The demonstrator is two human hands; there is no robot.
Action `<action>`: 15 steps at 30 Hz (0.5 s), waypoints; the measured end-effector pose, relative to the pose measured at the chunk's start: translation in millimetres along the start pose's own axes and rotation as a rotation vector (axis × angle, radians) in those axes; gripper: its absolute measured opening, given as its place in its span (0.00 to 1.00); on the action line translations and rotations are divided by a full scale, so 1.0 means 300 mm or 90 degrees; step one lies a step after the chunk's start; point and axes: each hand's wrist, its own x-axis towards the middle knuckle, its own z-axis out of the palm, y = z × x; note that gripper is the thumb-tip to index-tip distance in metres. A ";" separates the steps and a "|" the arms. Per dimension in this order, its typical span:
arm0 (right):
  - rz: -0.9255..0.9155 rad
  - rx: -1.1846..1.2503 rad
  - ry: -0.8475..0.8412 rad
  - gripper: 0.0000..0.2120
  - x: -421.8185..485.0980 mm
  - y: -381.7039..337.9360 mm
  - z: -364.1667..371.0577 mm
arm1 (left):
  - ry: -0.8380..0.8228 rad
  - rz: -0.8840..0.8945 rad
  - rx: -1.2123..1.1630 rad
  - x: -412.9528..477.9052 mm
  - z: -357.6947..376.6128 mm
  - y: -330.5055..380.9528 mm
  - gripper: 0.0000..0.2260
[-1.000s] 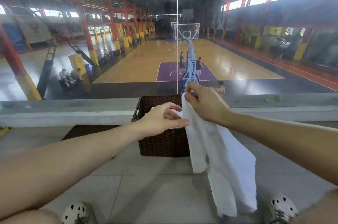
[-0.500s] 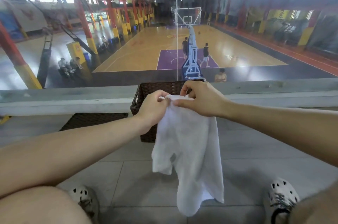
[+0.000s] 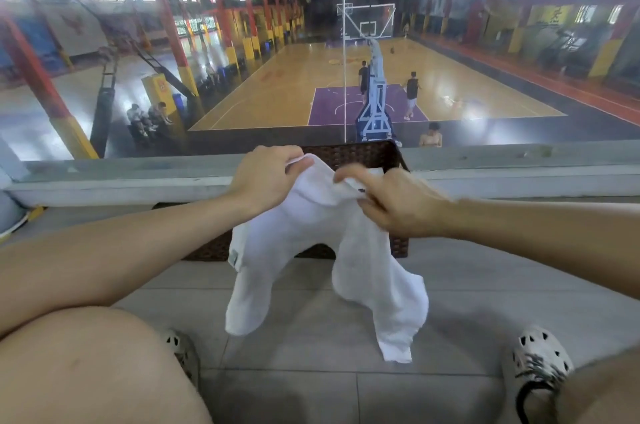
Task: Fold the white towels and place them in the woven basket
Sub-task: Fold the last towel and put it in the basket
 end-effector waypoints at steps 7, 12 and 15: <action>-0.234 -0.318 -0.126 0.20 -0.041 0.009 -0.016 | -0.006 0.058 -0.064 -0.002 -0.007 0.043 0.25; -0.426 -0.404 0.041 0.10 0.004 0.055 -0.075 | -0.016 0.104 -0.028 -0.004 -0.009 0.007 0.22; -0.384 -0.389 -0.003 0.14 0.013 -0.017 -0.049 | -0.042 0.120 0.023 -0.010 -0.003 0.002 0.13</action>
